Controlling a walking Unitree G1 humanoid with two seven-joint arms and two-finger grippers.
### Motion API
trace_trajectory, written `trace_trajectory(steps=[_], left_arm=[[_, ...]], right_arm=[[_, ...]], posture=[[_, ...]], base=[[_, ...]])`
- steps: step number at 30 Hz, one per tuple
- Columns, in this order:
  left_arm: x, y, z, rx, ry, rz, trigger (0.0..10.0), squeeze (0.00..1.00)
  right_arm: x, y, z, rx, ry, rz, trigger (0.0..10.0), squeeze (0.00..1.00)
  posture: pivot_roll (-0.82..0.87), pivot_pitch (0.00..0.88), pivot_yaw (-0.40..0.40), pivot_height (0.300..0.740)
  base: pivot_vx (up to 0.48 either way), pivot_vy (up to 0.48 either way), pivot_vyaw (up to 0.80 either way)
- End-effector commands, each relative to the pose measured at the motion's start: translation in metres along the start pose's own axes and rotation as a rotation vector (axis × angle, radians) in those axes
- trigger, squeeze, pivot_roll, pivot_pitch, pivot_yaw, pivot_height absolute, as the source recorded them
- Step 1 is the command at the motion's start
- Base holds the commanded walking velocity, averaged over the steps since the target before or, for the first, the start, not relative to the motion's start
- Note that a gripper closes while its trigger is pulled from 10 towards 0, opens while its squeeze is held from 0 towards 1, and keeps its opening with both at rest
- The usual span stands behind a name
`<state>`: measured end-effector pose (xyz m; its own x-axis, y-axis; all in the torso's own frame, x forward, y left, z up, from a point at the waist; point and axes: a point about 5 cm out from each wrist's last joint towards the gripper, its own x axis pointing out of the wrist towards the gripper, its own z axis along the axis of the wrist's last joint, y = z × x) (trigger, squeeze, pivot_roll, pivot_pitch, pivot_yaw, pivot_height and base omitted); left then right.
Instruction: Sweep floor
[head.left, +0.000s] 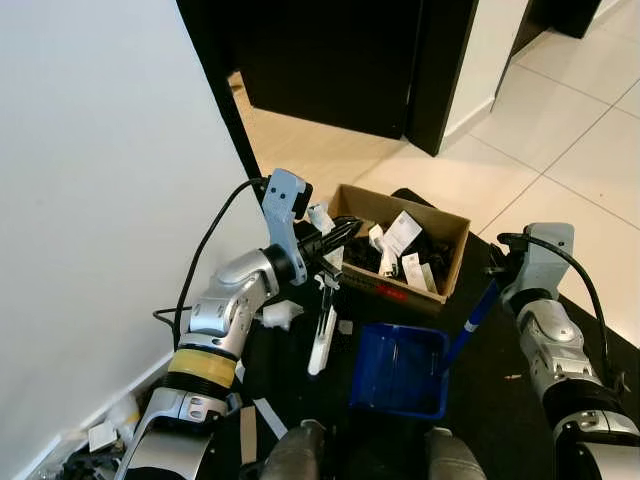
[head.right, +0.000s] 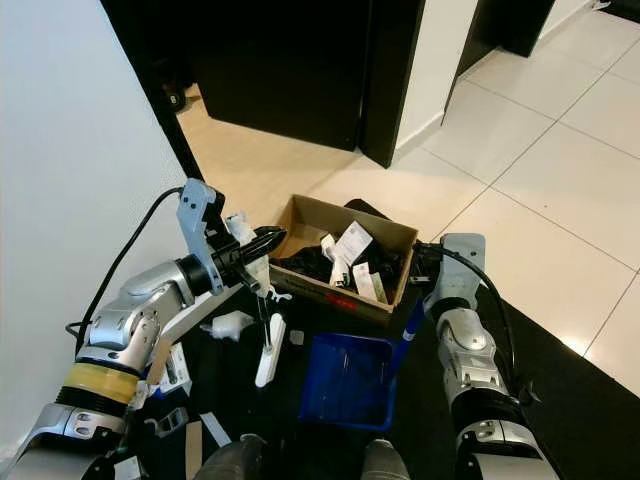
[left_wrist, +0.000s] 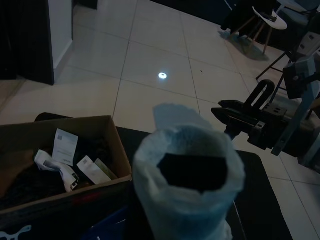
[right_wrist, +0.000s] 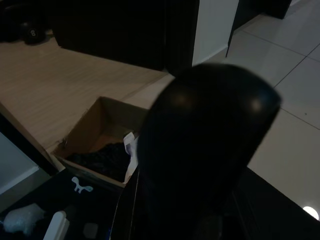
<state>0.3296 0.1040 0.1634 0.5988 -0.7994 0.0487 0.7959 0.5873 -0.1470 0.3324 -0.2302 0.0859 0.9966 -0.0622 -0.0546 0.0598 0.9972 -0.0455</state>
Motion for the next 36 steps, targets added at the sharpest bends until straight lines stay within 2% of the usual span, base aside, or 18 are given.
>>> trace_trajectory(steps=[1, 22, 36], left_arm=[[-0.0049, 0.0011, 0.0020, 0.013, -0.005, 0.010, 10.0, 0.00], [-0.0046, 0.0005, 0.0014, 0.012, -0.004, 0.015, 10.0, 0.00], [-0.0042, -0.0027, 0.0024, -0.004, -0.022, 0.017, 10.0, 0.00]], right_arm=[[-0.0018, 0.0001, -0.0032, 0.003, 0.002, -0.002, 10.0, 0.00], [-0.0018, -0.0001, -0.0029, 0.001, 0.000, 0.002, 10.0, 0.00], [-0.0004, 0.0020, -0.0020, 0.000, 0.000, 0.012, 10.0, 0.00]], posture=[[0.09, 0.208, 0.080, 0.740], [0.09, 0.212, 0.078, 0.740], [0.10, 0.203, 0.072, 0.740]], base=[[0.334, 0.000, 0.00], [0.380, 0.000, 0.00], [0.000, 0.000, 0.00]])
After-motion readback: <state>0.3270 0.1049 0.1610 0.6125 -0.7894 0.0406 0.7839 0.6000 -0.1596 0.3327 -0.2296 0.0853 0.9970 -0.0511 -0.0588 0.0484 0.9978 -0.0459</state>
